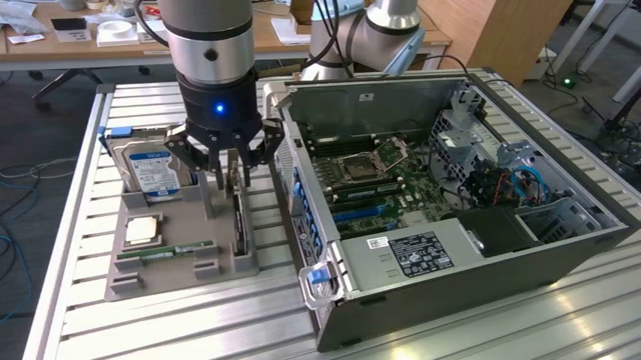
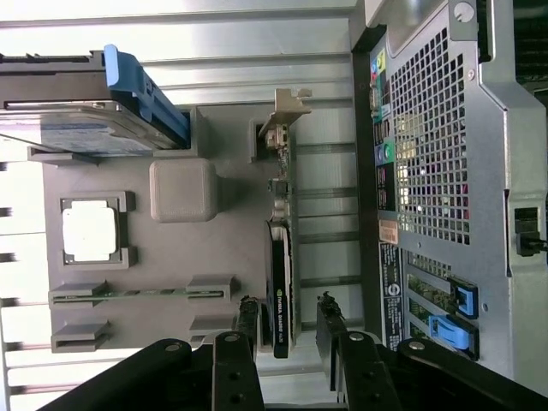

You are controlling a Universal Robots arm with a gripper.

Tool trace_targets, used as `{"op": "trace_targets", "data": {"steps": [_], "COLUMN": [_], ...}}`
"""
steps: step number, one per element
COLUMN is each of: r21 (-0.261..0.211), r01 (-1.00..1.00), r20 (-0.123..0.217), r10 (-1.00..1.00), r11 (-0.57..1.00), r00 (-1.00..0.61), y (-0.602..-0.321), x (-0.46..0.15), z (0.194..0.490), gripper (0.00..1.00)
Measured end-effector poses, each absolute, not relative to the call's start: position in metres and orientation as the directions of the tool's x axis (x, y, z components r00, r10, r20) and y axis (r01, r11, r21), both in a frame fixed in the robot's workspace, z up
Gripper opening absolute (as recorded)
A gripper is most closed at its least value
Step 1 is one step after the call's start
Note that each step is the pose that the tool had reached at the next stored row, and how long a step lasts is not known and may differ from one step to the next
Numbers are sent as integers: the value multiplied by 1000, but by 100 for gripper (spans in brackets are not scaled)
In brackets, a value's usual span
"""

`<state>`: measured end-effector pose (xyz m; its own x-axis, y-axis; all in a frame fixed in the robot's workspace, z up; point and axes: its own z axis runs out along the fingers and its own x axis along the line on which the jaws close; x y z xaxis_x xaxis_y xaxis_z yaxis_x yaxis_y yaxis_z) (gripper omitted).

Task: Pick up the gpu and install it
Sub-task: 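Pick up the gpu and move the gpu toward the slot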

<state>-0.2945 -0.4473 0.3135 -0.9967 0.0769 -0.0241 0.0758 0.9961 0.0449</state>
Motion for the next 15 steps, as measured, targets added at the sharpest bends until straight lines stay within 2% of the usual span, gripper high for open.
{"op": "trace_targets", "data": {"steps": [15], "r21": [45], "r01": [76], "r20": [-24], "r10": [77], "r11": [996], "r00": [-997], "y": [-447], "x": [-295], "z": [311], "gripper": [42]}}
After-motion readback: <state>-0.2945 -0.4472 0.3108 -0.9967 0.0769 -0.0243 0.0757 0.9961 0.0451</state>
